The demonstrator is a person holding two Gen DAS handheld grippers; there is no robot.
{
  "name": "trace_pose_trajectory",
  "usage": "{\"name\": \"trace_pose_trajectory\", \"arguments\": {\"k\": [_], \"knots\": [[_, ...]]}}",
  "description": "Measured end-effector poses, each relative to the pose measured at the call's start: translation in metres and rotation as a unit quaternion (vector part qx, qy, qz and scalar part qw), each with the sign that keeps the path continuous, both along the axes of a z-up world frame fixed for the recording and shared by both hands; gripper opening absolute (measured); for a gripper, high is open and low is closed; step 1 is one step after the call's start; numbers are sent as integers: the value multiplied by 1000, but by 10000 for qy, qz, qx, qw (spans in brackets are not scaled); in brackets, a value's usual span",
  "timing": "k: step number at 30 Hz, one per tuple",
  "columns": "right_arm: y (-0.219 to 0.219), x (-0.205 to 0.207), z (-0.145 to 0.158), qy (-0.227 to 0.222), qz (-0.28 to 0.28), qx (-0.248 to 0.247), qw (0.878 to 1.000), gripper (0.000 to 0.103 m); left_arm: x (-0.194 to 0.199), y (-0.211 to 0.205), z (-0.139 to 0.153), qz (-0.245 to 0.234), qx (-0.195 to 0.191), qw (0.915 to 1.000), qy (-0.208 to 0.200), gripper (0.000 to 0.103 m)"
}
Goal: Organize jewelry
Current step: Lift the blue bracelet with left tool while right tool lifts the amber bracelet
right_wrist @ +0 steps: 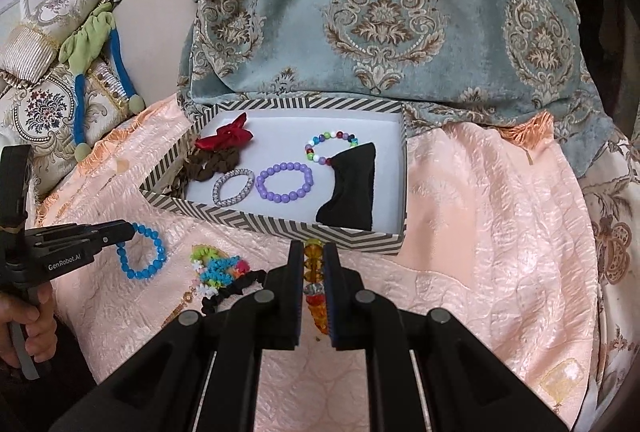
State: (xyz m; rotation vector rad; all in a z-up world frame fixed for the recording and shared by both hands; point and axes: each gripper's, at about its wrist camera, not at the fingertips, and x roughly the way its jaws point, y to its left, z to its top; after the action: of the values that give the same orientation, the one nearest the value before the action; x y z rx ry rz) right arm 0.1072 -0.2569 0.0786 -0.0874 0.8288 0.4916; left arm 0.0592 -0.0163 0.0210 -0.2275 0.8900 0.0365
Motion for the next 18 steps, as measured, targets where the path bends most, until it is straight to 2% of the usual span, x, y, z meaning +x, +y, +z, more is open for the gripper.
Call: {"name": "trace_pose_trajectory", "arguments": {"k": [11,18], "knots": [[-3,4,-8,187,-164,-2,9997,9,1,-8,-3,-87,202,9998,35,0],[2,3,-9,187,-122,-182,9996,9,1,-8,-3,-87,216,9997,41,0]]}}
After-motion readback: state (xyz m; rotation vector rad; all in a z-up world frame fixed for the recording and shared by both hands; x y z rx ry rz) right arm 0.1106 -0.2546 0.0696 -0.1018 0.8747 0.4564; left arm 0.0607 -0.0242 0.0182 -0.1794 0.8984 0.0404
